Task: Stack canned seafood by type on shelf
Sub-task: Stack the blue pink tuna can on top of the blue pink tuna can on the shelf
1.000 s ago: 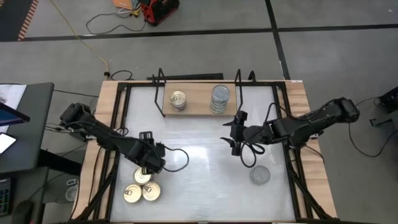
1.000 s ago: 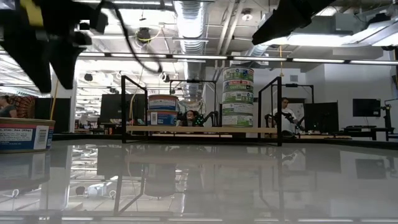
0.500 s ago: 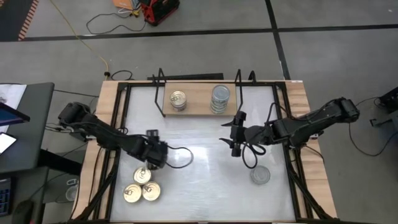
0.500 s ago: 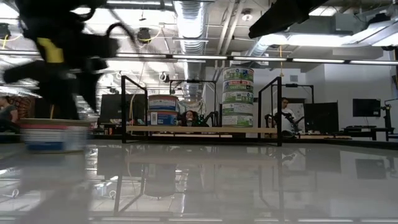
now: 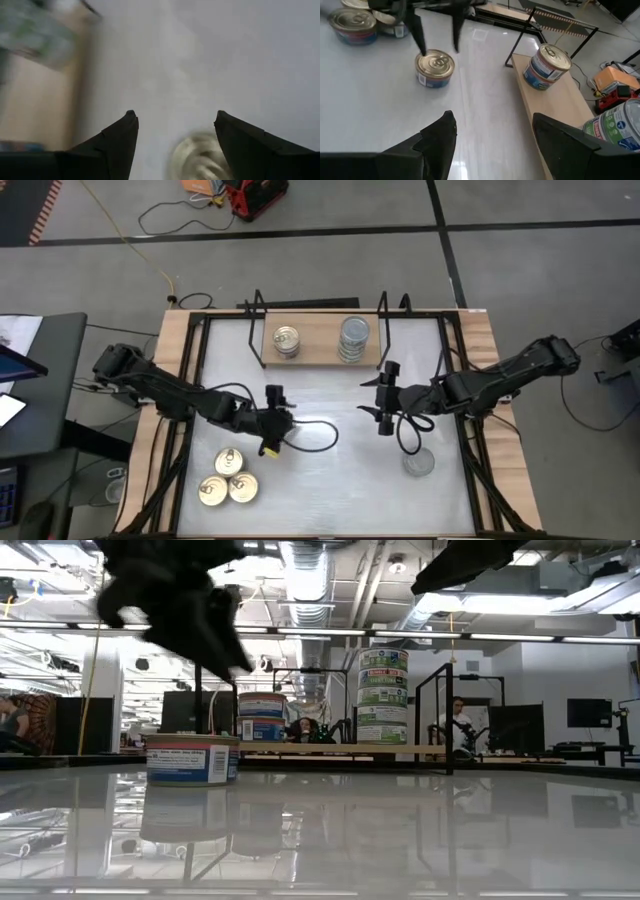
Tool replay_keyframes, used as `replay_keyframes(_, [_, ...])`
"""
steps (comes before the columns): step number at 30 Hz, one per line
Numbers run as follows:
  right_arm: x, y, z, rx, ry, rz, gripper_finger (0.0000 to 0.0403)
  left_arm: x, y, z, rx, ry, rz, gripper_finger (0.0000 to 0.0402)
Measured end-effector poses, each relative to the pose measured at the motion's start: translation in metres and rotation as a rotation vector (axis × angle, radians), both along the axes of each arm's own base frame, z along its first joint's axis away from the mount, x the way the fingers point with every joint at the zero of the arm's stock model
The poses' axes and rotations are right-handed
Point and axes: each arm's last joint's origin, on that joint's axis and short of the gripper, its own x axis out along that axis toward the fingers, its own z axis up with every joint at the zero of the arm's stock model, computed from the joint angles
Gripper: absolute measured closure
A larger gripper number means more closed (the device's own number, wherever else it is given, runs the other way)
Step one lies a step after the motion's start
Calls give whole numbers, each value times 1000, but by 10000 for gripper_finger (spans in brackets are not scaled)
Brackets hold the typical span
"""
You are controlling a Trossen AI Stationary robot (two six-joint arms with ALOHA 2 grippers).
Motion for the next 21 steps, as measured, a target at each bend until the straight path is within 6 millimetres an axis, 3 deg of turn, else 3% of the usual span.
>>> replay_keyframes(5, [-1,-3,1,6,0,-16,111,-10,-19,-9,-81,127,-67,148])
replay_keyframes(12, [0,-6,1,17,-7,-36,111,-20,-57,-38,148,181,-90,148])
replay_keyframes(16, [1,-6,2,19,-15,-36,111,-21,-60,-53,230,231,-61,150])
replay_keyframes(21, [1,-6,2,25,-18,-39,111,-15,-56,-69,389,270,-51,181])
